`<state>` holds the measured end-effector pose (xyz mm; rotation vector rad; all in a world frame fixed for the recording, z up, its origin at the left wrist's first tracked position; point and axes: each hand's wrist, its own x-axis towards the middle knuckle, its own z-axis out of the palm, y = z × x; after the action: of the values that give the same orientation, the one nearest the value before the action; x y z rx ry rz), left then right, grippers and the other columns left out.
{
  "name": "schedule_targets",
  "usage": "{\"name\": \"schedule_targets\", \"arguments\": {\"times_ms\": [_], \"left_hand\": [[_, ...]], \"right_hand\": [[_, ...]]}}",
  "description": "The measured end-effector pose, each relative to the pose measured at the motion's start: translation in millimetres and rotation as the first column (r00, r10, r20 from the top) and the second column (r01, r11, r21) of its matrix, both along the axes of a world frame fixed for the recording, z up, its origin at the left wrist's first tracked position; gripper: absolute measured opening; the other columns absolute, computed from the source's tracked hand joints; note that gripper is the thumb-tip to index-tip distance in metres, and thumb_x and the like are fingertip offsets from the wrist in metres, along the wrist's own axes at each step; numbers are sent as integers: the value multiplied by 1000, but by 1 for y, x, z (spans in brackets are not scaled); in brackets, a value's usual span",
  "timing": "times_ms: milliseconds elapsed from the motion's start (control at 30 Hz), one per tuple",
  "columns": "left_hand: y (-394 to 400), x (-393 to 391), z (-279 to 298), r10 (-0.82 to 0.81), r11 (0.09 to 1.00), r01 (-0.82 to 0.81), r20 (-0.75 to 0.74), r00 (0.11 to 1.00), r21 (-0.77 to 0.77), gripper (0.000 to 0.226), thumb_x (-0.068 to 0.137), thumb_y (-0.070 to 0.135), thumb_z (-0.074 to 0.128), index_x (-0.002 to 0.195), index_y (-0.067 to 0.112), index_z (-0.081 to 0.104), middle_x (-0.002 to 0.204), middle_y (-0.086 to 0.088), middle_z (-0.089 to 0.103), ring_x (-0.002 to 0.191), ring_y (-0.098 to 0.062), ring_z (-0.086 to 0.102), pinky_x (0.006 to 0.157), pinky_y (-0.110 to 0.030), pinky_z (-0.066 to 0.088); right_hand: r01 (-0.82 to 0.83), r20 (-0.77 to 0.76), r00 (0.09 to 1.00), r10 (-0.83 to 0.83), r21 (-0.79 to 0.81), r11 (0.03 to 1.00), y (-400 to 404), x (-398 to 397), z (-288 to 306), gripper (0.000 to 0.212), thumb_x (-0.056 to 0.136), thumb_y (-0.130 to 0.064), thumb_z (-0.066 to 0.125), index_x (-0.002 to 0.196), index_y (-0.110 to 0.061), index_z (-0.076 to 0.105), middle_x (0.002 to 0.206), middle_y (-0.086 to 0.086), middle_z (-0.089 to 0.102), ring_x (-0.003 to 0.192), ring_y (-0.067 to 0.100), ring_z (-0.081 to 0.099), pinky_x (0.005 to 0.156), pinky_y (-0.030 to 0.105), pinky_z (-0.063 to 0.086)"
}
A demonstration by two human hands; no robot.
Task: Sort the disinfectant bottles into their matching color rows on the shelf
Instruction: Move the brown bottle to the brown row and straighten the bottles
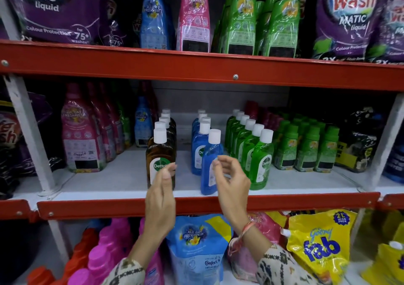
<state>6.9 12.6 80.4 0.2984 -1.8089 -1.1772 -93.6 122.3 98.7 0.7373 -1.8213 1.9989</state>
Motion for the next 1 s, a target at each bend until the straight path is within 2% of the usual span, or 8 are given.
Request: {"name": "schedule_targets", "arguments": {"times_ms": [133, 233, 367, 500, 567, 700, 833, 1000], "left_hand": [[18, -24, 5, -168, 971, 127, 200, 965, 201, 116, 56, 101, 4, 134, 31, 52, 133, 6, 60, 126, -12, 52, 114, -41, 31], [31, -34, 14, -284, 942, 208, 298, 911, 262, 87, 47, 105, 3, 91, 53, 57, 99, 22, 61, 100, -6, 58, 97, -30, 31], [34, -41, 18, -381, 906, 296, 275, 883, 303, 78, 44, 107, 13, 79, 57, 60, 109, 25, 56, 94, 12, 55, 98, -24, 29], [29, -49, 19, -391, 899, 317, 226, 892, 303, 92, 40, 108, 17, 97, 50, 61, 111, 20, 51, 75, 27, 51, 90, -17, 34], [26, -54, 22, -407, 894, 332, 235, 883, 301, 86, 38, 108, 17, 85, 52, 62, 111, 20, 59, 83, 21, 56, 88, -17, 37], [13, -61, 25, -377, 914, 308, 273, 885, 264, 71, 38, 108, 13, 71, 70, 63, 77, 38, 65, 82, 20, 59, 85, -14, 39], [10, -57, 27, -369, 916, 307, 240, 898, 260, 64, 41, 107, 11, 72, 76, 58, 72, 46, 61, 79, 26, 56, 67, -1, 42], [8, -61, 22, -365, 911, 299, 217, 905, 285, 64, 37, 109, 11, 64, 75, 57, 88, 33, 62, 77, 21, 59, 83, -16, 37]], "right_hand": [[40, 102, 993, -52, 114, 993, 9, -26, -2, 20, 95, -25, 55, 112, -18, 64, 94, -10, 66, 83, -3, 62, 72, 9, 47], [-35, 255, 966, -47, 310, 950, 6, -42, 0, 30, 96, -32, 47, 80, -14, 66, 74, 0, 63, 80, 25, 58, 68, 33, 43], [-122, 321, 947, 6, 342, 932, 3, -44, 5, 45, 94, -33, 44, 81, 2, 69, 94, 20, 74, 94, 34, 68, 88, 48, 53], [-90, 282, 959, -20, 374, 923, 3, -41, 2, 45, 94, -33, 43, 59, -11, 61, 84, 17, 73, 88, 32, 65, 82, 45, 52], [-73, 279, 960, -32, 360, 930, 5, -38, 3, 47, 94, -31, 44, 50, -19, 55, 70, 6, 67, 79, 29, 61, 70, 38, 45], [-113, 307, 952, 9, 323, 940, 7, -37, 3, 40, 94, -33, 44, 74, -9, 70, 91, 15, 74, 93, 30, 67, 86, 45, 52], [-153, 296, 953, 63, 292, 944, 9, -38, 0, 49, 92, -35, 44, 92, 10, 65, 100, 26, 71, 101, 38, 66, 95, 58, 48], [-189, 280, 954, 108, 279, 942, 10, -42, -3, 50, 92, -36, 44, 95, 11, 63, 102, 28, 70, 103, 41, 65, 95, 59, 48]]}}
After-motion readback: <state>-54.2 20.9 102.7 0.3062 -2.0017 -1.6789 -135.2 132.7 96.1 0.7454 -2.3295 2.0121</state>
